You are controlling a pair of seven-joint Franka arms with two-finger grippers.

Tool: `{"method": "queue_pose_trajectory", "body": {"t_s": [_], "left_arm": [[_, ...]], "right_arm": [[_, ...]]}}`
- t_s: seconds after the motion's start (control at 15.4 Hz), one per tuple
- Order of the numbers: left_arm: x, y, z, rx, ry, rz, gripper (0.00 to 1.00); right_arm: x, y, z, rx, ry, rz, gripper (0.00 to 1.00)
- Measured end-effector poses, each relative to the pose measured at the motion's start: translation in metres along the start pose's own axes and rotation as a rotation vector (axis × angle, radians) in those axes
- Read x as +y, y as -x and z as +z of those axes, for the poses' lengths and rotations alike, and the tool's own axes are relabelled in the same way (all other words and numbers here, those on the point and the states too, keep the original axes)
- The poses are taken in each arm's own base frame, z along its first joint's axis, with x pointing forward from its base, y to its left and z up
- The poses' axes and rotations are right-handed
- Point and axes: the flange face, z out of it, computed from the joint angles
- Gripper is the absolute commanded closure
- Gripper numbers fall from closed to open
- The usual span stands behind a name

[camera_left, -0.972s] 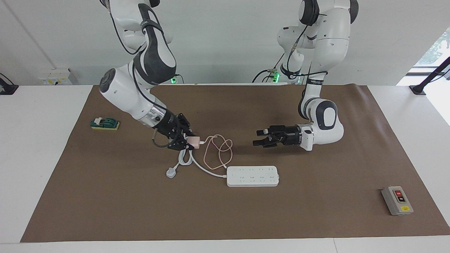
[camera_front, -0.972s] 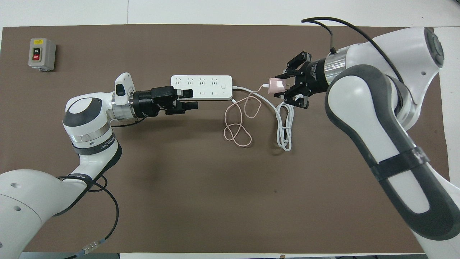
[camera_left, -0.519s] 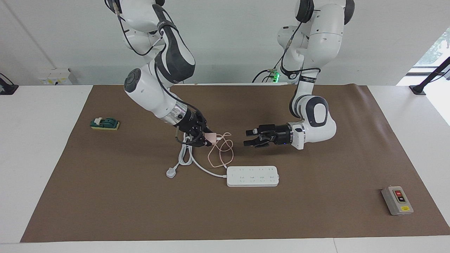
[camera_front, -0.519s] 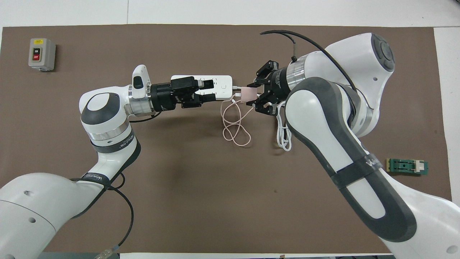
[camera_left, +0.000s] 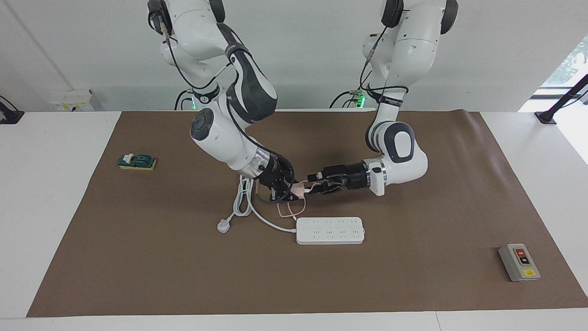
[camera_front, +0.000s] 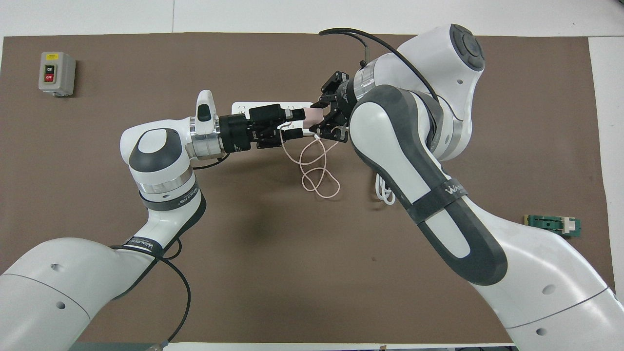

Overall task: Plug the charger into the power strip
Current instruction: 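Align the charger prongs with a strip socket using the right gripper, then push the charger into the socket while the left gripper holds the strip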

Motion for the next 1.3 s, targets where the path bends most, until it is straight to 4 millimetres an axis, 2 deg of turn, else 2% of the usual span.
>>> {"method": "queue_pose_trajectory", "body": {"t_s": [0.06, 0.19, 0.32, 0.91, 1.1, 1.3], "left_arm": [[0.0, 0.001, 0.001, 0.001, -0.003, 0.0, 0.18], [0.0, 0.001, 0.001, 0.003, -0.004, 0.0, 0.38], [0.0, 0.0, 0.0, 0.007, -0.005, 0.001, 0.43], [-0.003, -0.009, -0.01, 0.042, -0.021, 0.002, 0.41], [0.008, -0.028, -0.02, 0.073, -0.01, 0.027, 0.41], [0.006, -0.036, -0.024, 0.083, -0.007, 0.028, 0.41]], "right_arm": [[-0.001, 0.001, 0.002, 0.003, 0.001, 0.0, 1.0], [-0.001, 0.004, 0.005, 0.017, 0.0, 0.0, 1.0], [0.0, 0.007, 0.005, 0.027, -0.004, 0.004, 1.0], [-0.002, 0.005, 0.004, 0.033, -0.009, 0.015, 1.0], [-0.002, 0.005, 0.004, 0.033, -0.01, 0.016, 1.0], [-0.002, 0.004, 0.004, 0.034, -0.009, 0.017, 1.0]]}}
